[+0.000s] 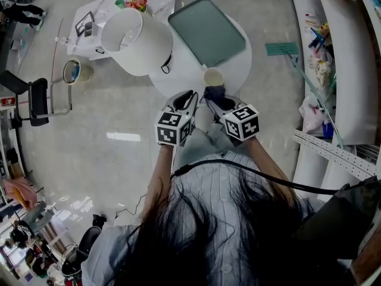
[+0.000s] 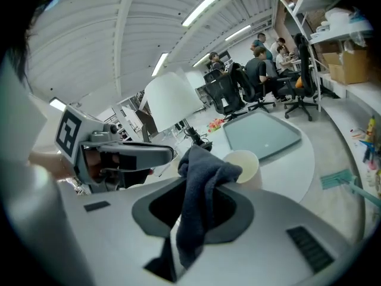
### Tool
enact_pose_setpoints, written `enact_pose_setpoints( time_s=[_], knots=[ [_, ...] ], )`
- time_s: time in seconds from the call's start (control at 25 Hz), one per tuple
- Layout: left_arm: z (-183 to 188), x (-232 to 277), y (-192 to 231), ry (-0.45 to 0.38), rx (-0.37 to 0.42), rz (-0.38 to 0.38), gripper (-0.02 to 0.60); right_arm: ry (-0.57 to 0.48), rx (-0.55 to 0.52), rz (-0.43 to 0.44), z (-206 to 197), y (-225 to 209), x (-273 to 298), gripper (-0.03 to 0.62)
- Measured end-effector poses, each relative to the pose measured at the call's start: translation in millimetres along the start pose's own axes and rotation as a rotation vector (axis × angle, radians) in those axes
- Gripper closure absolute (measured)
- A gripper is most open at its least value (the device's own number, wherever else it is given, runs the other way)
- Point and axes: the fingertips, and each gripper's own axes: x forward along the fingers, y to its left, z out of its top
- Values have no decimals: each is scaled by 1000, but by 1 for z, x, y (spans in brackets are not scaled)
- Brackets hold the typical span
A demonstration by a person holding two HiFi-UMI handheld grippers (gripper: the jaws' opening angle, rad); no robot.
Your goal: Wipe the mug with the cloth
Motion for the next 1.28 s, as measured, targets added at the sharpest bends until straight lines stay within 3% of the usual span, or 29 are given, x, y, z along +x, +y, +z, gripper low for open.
enact_pose_setpoints(
  time_s=[0.28,0.56,1.28],
  knots=[
    [23,27,9,58,141,-13,540,-3,24,3,10,-11,4,508],
    [27,47,25,135,214,-77,540,-16,74,-8,18,-10,10,508],
    [23,109,39,313,501,-319,540,-117,250,-247,11,0,25,508]
  ],
)
